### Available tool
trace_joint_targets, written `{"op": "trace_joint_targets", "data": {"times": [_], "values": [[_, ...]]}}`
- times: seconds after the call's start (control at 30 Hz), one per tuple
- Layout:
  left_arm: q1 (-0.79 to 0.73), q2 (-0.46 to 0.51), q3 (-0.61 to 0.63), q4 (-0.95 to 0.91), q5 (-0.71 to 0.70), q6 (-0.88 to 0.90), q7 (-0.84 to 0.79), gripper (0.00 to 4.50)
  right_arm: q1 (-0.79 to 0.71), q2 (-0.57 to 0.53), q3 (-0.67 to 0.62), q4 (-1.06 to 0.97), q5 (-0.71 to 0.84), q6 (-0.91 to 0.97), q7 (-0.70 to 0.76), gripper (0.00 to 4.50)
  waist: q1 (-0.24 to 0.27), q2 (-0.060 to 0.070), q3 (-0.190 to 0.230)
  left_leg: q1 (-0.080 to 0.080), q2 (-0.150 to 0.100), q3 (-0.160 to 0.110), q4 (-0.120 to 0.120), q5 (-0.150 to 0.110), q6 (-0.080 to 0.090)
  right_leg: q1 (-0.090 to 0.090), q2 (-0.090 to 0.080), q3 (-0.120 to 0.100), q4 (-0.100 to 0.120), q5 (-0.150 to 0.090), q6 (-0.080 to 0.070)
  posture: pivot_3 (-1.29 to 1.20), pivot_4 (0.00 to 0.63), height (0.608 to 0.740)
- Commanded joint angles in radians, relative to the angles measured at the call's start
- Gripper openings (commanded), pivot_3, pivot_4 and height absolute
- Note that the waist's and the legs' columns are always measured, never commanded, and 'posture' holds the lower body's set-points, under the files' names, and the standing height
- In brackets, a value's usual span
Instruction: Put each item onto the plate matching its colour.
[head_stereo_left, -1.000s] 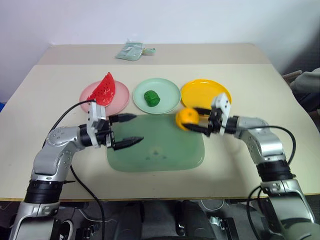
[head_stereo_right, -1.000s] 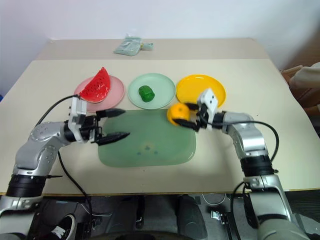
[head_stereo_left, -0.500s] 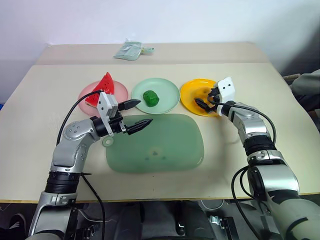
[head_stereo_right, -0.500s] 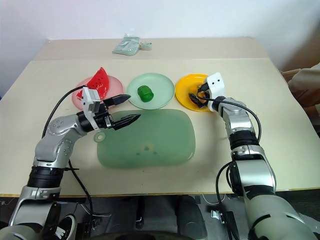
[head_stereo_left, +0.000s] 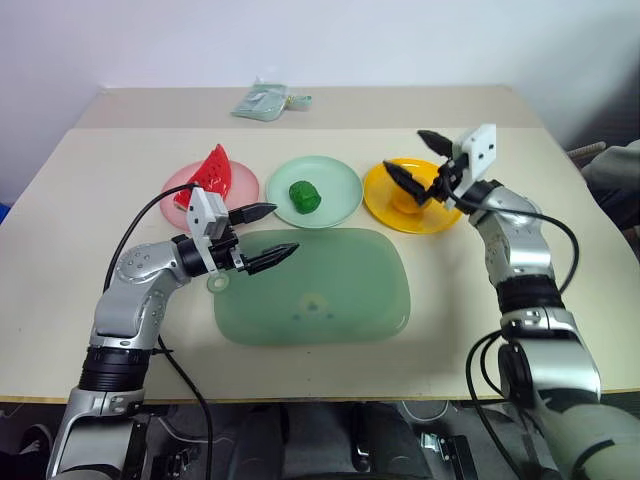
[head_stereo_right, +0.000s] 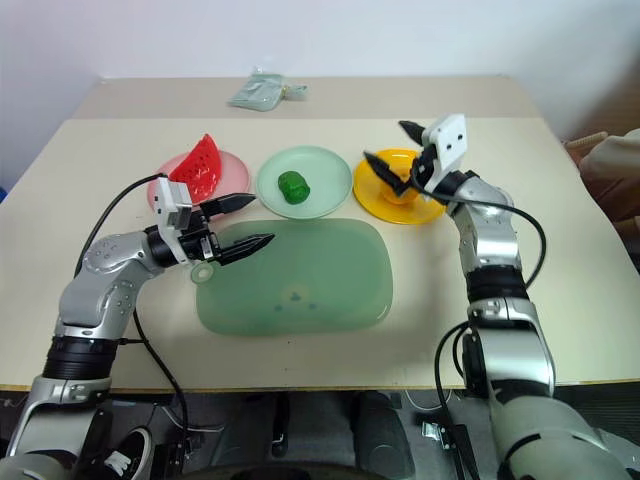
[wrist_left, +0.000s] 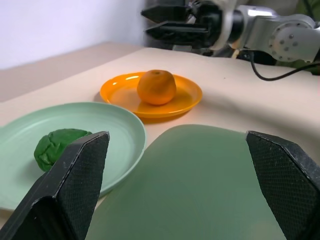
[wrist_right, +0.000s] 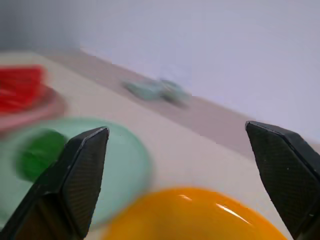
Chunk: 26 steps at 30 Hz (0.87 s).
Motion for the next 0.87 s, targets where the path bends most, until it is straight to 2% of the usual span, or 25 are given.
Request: {"op": "trace_joint_targets", "data": {"times": [0.03,0.2,0.47,0.63,0.87], "values": [[0.017,0.036,0.042,-0.017,-0.048,-0.027,-0.078,4.5,0.131,-0.051,0.03,-0.27,0.165,0.139,0.233,4.47,0.0,0.0,0.0,0.0,0.0,0.0,0.0,0.0,0.0,0.0,0.0,0.0,0.0,0.0,0.0,0.0,0.15,0.74],[0.058,0.086,0.083,-0.006,-0.097,-0.013,-0.166,4.5,0.221,-0.125,0.044,-0.472,0.278,0.339,0.335,4.47,-0.005,0.001,0.0,0.0,0.0,0.001,0.001,0.0,0.0,0.0,0.0,0.0,0.001,0.0,0.0,0.0,0.15,0.74],[0.122,0.191,0.17,0.049,-0.151,-0.03,-0.305,4.5,0.389,-0.223,0.099,-0.609,0.248,0.355,0.466,4.47,0.003,0.0,0.0,0.001,0.0,0.001,0.0,0.0,0.0,0.0,0.0,0.0,0.0,0.0,-0.001,0.0,0.15,0.74],[0.154,0.228,0.203,0.076,-0.154,-0.048,-0.351,4.5,0.428,-0.217,0.091,-0.608,0.207,0.3,0.431,4.47,0.0,0.0,0.0,0.001,0.0,0.001,0.001,0.0,0.0,0.0,0.0,0.0,-0.001,0.0,-0.001,0.0,0.15,0.74],[0.151,0.232,0.198,0.121,-0.126,-0.08,-0.363,4.5,0.426,-0.198,0.096,-0.598,0.184,0.279,0.377,4.47,0.001,0.0,0.0,0.001,0.0,0.001,0.0,0.0,0.0,0.0,0.0,0.0,-0.001,-0.001,-0.001,0.0,0.15,0.74]]}}
